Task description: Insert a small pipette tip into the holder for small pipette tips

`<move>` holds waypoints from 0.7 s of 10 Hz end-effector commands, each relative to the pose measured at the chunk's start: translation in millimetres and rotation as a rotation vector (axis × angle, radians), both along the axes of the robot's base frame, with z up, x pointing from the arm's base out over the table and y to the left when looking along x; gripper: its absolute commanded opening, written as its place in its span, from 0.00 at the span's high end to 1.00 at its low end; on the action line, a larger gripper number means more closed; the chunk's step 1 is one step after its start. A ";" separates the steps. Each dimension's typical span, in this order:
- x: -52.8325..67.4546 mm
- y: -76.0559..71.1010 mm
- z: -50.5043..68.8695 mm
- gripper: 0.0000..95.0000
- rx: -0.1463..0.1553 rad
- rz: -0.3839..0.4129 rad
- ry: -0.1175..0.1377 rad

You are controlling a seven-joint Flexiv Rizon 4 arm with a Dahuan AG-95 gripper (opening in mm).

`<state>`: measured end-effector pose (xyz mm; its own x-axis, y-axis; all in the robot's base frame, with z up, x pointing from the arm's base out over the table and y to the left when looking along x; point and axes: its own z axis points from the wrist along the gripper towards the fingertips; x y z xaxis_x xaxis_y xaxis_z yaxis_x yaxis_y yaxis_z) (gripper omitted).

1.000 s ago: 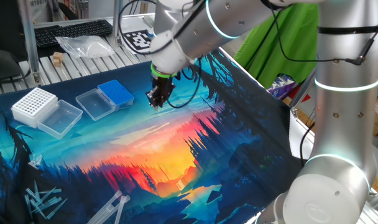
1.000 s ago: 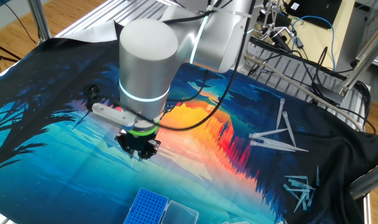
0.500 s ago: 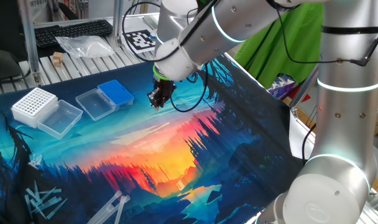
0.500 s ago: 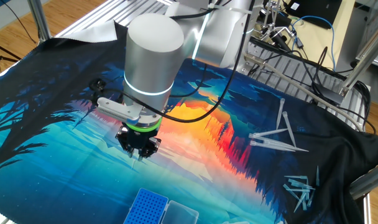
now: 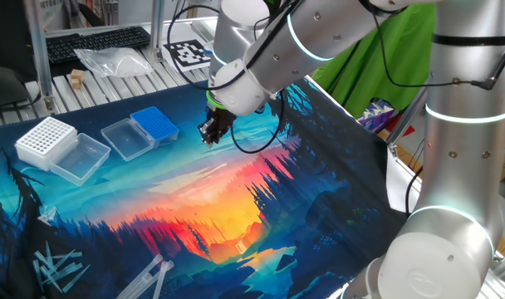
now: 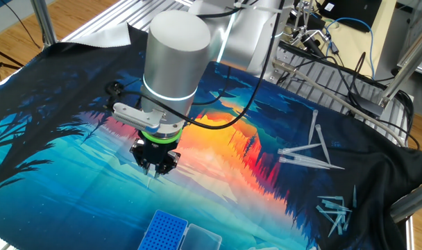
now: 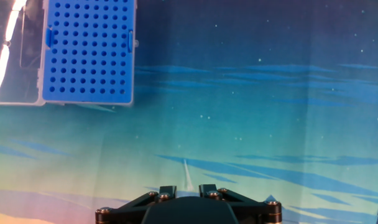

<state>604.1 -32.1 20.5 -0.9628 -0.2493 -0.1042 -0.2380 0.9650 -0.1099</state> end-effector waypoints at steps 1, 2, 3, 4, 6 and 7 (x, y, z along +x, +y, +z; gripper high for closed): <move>0.0 -0.2 0.7 0.80 0.000 -0.002 -0.026; 0.0 -0.2 0.7 0.80 0.000 -0.002 -0.031; 0.0 -0.3 0.7 0.80 0.002 -0.002 -0.044; -0.1 -0.5 0.7 0.80 0.002 -0.002 -0.053; -0.1 -0.7 0.6 0.80 0.002 -0.002 -0.066; -0.1 -0.7 0.6 0.80 0.002 -0.003 -0.075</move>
<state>603.9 -32.0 20.9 -0.9527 -0.2466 -0.1777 -0.2275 0.9662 -0.1211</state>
